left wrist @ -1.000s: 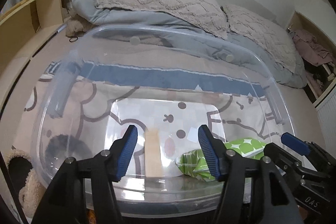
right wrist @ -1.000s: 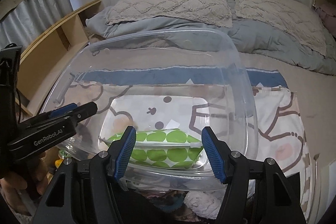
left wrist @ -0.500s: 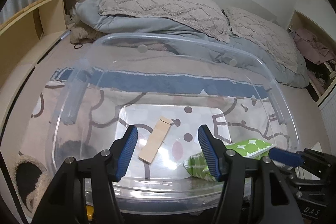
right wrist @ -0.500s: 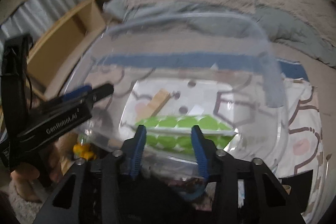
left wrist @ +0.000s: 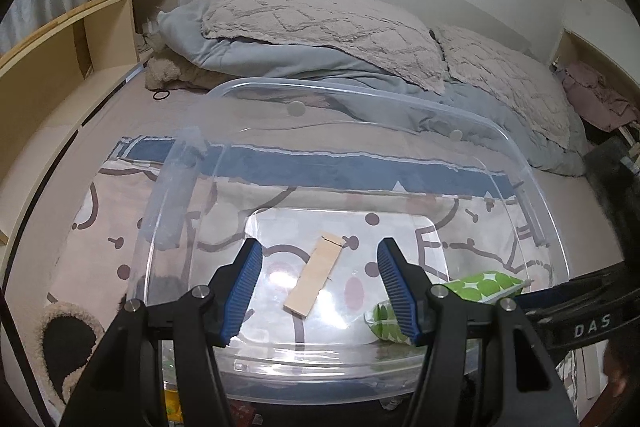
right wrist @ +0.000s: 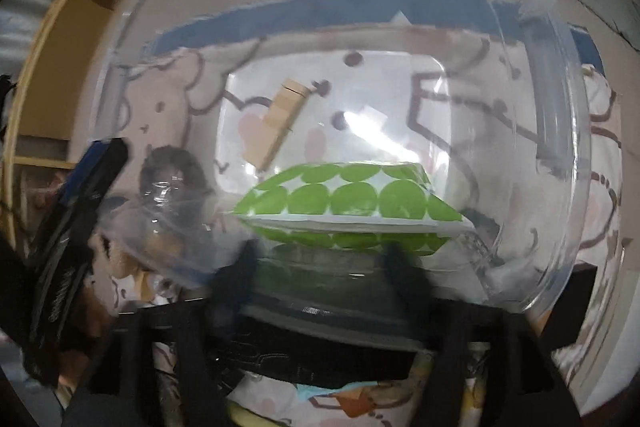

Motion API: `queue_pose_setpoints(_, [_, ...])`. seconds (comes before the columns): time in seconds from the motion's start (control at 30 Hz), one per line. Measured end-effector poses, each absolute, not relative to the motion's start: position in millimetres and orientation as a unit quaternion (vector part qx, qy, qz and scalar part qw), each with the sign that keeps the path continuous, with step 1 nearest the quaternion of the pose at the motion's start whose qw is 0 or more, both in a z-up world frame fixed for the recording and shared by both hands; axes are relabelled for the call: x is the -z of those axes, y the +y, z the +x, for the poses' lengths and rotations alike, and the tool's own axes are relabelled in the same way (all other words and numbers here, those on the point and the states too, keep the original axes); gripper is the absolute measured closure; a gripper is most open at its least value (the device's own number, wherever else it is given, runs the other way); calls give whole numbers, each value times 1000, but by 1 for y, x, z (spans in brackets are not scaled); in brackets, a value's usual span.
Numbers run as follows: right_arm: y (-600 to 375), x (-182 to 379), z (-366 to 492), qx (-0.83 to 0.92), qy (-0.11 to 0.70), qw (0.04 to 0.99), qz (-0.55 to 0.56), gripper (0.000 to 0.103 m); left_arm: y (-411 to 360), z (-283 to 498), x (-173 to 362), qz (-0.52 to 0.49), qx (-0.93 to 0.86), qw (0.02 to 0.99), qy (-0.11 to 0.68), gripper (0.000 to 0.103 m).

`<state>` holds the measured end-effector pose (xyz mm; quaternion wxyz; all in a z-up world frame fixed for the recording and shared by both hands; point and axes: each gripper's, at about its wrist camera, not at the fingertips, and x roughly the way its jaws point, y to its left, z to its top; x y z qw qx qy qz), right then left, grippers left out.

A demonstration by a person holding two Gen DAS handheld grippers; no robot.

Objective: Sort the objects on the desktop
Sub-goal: 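Drop the wooden strip into the bin with the left tool while the right tool withdraws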

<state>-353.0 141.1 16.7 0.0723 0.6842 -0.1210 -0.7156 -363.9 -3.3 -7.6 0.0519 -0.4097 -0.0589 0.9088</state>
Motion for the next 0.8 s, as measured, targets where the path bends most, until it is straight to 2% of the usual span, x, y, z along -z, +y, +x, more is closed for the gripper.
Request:
queue_pose_setpoints(0.17, [130, -1, -376, 734, -102, 54, 670, 21, -7, -364, 8, -408, -909, 50, -63, 43])
queue_pose_setpoints(0.37, [156, -16, -392, 773, -220, 17, 594, 21, -10, -363, 5, -404, -911, 51, -63, 43])
queue_pose_setpoints(0.8, [147, -53, -356, 845, -146, 41, 512, 21, -7, -359, 3, -400, -913, 56, -58, 43])
